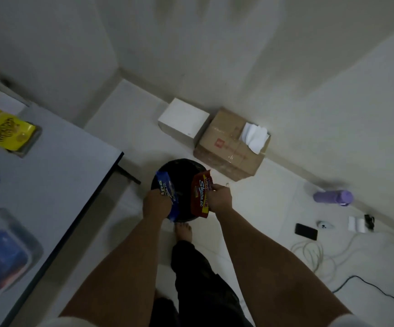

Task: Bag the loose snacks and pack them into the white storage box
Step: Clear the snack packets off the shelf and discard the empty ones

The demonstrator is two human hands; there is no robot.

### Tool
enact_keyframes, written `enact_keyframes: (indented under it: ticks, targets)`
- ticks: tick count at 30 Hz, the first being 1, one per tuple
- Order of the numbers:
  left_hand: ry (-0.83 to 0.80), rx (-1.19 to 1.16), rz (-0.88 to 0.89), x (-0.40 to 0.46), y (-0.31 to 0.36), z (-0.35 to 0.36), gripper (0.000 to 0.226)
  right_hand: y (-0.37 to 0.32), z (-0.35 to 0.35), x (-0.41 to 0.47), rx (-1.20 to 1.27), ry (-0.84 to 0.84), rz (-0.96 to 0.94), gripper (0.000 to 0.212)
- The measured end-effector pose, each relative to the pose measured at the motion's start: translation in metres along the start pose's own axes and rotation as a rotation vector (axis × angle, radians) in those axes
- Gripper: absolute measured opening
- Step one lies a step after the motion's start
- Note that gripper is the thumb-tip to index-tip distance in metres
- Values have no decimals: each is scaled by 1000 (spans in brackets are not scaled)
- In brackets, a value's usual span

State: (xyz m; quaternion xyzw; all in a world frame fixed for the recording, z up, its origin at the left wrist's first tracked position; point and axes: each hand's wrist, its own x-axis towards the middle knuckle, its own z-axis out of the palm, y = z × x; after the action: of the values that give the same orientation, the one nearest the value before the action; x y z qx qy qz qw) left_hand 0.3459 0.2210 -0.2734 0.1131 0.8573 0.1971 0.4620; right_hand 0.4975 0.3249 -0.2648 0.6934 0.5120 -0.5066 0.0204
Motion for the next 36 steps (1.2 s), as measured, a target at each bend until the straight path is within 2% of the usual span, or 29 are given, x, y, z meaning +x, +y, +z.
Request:
enact_keyframes:
  ticks: [3,5,7,9,12,15,17,18,21,26,29,32,34,36]
  targets:
    - [-55,2,-24,21,11,18,22,-2,10,28,-46,-63,1,28]
    - [-84,13,-35,28,17,26,37,-4,13,39,-112,-112,-7,28]
    - [-94,68,-54,29,19,31,46,-6,15,45,-200,-150,-26,14]
    - [-95,101,-58,26,20,31,43,-9,16,44,-260,-176,-34,14]
    - [-93,106,-48,13,23,19,31,-23,13,34,-335,-214,-72,31]
    - [-76,94,-45,3,26,-5,21,-39,12,20,-390,-236,-141,23]
    - [-16,41,-40,-3,29,-26,23,-53,12,11,-435,-229,-195,9]
    - [12,40,-18,-8,29,-38,21,-61,12,5,-463,-234,-224,9]
    - [93,23,102,-19,20,-79,27,-90,20,-20,-503,-257,-327,37]
    - [293,-153,61,-59,7,-164,25,-142,48,-73,-478,-281,-430,47]
    - [377,-223,47,-80,-13,-214,32,-173,71,-108,-468,-273,-525,48]
    - [441,-225,41,-94,-42,-260,16,-198,100,-138,-463,-293,-620,48]
    - [510,-253,23,-95,-64,-285,36,-214,119,-158,-472,-299,-688,48]
    - [558,-281,-2,-100,-86,-307,38,-226,137,-174,-485,-303,-739,48]
